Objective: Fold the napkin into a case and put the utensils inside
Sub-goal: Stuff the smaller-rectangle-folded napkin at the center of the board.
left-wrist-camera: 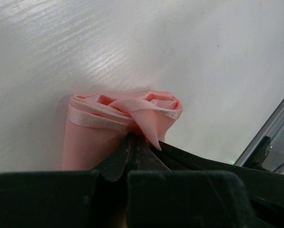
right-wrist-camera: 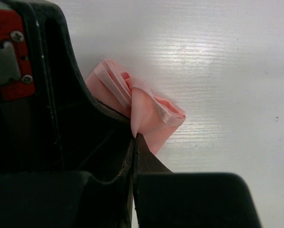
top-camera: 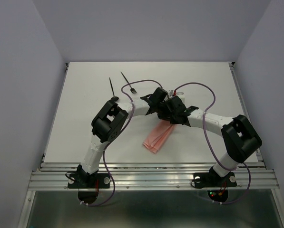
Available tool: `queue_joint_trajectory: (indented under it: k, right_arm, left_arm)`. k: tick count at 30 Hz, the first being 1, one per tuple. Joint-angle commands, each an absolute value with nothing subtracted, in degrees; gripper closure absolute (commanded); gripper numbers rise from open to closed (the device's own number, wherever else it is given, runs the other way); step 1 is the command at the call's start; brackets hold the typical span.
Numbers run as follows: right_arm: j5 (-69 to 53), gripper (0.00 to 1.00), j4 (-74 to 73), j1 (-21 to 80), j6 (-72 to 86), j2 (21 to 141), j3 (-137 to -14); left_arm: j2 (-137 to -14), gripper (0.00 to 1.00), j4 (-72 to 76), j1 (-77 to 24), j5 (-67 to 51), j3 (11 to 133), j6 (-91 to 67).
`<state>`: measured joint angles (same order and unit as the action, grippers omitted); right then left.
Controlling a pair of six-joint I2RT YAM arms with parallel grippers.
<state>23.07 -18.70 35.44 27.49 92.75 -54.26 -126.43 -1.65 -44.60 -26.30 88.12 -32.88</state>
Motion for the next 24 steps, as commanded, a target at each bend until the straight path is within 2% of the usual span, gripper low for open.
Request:
queue_joint_trajectory:
  k: [1, 7, 8, 10, 11, 14, 15, 17, 21, 24]
  right_arm:
    - [22.06, 0.99, -15.29, 35.77, 28.83, 93.34, -53.61]
    - [21.89, 0.99, -15.29, 35.77, 28.92, 93.08, -53.7]
    - [22.06, 0.92, -15.38, 35.77, 29.0, 92.99, -53.79]
    - [21.97, 0.86, -15.47, 35.77, 29.09, 92.73, -53.88]
    - [21.71, 0.8, -15.56, 35.77, 29.18, 92.64, -53.88]
    - [21.45, 0.77, -15.47, 35.77, 29.36, 91.85, -53.96]
    - [21.36, 0.72, -15.47, 35.77, 29.53, 91.58, -53.96]
    - [21.27, 0.72, -15.47, 35.77, 29.53, 91.23, -53.96]
    - [21.18, 0.6, -15.47, 35.77, 29.97, 89.92, -53.79]
    - [21.09, 0.57, -15.82, 35.77, 30.41, 88.69, -53.7]
  left_arm:
    - [-120.5, 1.0, -4.13, -45.0, -24.26, 87.89, -30.24]
    - [-119.36, 1.0, -7.29, -44.91, -21.19, 88.33, -28.75]
    - [-119.18, 1.0, -7.56, -44.91, -20.83, 88.33, -28.48]
    - [-118.74, 1.0, -8.43, -45.0, -19.95, 88.42, -27.78]
    - [-118.39, 1.0, -8.96, -45.0, -19.78, 88.42, -27.69]
    - [-118.04, 1.0, -9.84, -45.0, -18.99, 88.77, -27.16]
    - [-117.86, 1.0, -10.19, -44.91, -18.81, 88.86, -27.16]
    - [-117.69, 1.0, -10.46, -45.0, -18.63, 88.95, -27.07]
    - [-116.72, 1.0, -10.72, -44.91, -18.46, 88.42, -26.89]
    - [-115.67, 1.0, -10.98, -44.91, -18.37, 88.07, -26.72]
